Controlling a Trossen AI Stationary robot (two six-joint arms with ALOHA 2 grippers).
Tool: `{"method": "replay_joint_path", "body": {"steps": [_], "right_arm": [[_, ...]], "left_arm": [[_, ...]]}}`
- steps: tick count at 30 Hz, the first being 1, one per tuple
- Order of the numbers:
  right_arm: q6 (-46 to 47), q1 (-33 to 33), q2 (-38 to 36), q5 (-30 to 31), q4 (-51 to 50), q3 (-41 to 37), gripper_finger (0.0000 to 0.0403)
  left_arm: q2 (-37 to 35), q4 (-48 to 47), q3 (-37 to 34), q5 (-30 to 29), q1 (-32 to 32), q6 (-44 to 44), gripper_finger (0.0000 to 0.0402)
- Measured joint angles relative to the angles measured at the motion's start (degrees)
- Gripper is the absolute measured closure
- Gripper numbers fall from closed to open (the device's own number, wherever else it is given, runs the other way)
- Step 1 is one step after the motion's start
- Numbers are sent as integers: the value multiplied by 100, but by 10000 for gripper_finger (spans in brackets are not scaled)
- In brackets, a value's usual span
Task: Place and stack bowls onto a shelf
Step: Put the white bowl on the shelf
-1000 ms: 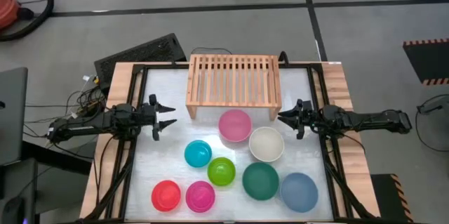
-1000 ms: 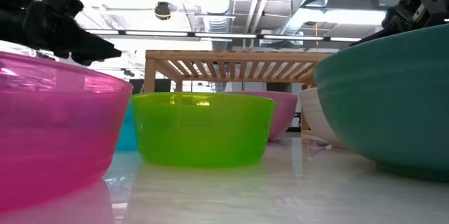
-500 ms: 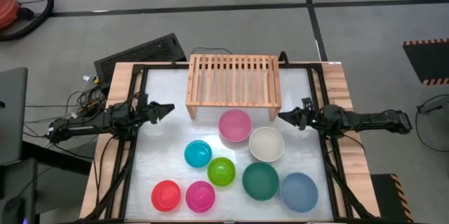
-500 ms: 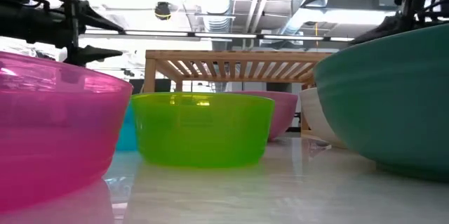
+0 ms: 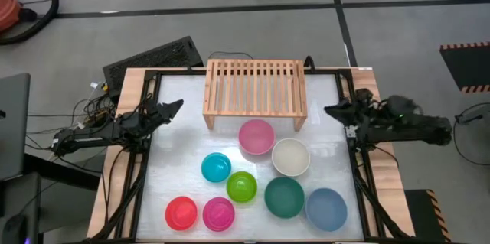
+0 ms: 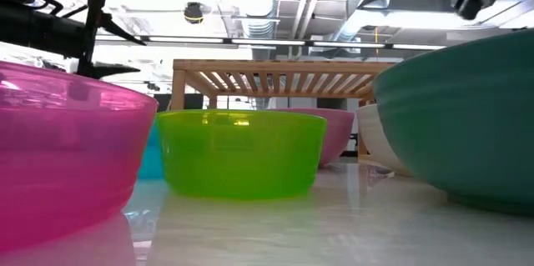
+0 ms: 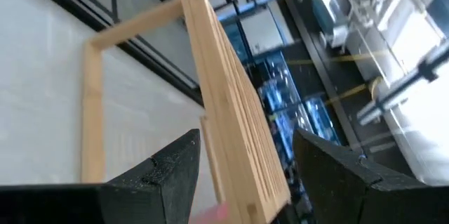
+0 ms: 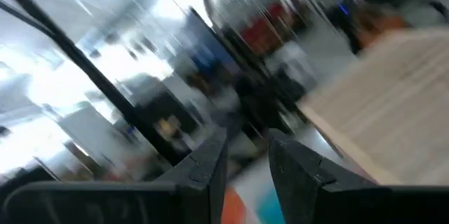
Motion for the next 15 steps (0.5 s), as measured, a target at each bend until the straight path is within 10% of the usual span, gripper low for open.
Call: {"method": "replay_joint_path", "body": {"steps": [8, 15], "right_arm": [[730, -2, 1664, -294, -5759, 2535, 269], [605, 2, 2837, -1033, -6742, 3285, 187]], "left_arm": [[2, 702, 2, 1208, 0, -32, 189], [0, 2672, 6, 1452, -2, 1101, 148]]}}
